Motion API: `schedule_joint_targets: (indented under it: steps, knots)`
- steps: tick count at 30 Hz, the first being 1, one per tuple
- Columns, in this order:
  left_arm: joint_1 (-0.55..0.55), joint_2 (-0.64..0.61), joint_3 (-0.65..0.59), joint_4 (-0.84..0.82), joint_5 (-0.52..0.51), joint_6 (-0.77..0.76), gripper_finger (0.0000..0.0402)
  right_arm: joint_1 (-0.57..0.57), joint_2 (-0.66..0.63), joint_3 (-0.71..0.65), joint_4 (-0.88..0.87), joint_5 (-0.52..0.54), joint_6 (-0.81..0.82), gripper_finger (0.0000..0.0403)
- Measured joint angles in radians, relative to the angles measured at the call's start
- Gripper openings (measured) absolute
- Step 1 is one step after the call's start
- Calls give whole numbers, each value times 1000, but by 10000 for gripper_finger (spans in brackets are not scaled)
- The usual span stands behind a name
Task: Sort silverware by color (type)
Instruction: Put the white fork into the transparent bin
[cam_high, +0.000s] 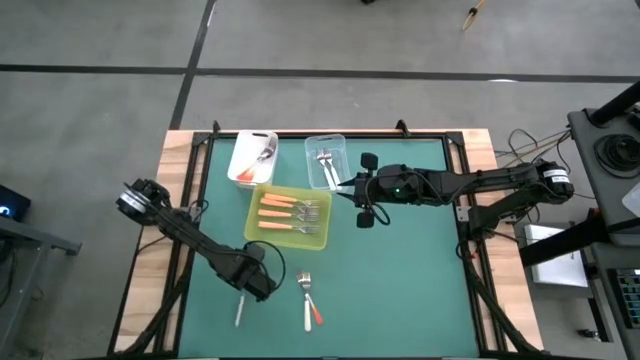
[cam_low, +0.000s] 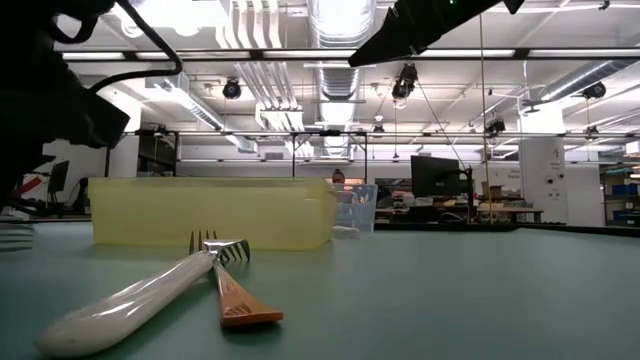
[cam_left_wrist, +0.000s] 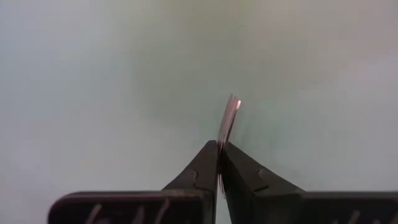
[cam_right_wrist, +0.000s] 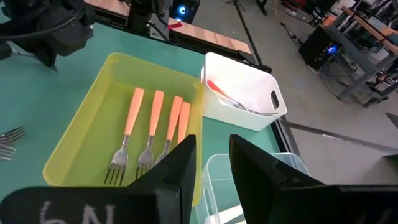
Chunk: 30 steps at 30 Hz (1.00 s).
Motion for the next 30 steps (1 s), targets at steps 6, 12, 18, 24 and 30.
schedule_joint_targets:
  steps: [6, 12, 18, 24, 30]
  knots:
    - [0, -76, 19, 3, -29, 36, 0, 0, 0, 0, 0, -1, 0, 86]
    - [0, -201, 97, 5, -216, 133, 0, 0, 0, -1, 1, -8, 0, 86]
    - [1, -315, 189, 21, -456, 325, 0, -13, 38, -5, 58, -13, 0, 86]
    - [10, -412, 224, 131, -636, 645, 0, -63, 105, -5, 130, -76, -8, 86]
    - [27, -496, 186, 334, -684, 1012, 0, -105, 151, -6, 197, -185, 23, 86]
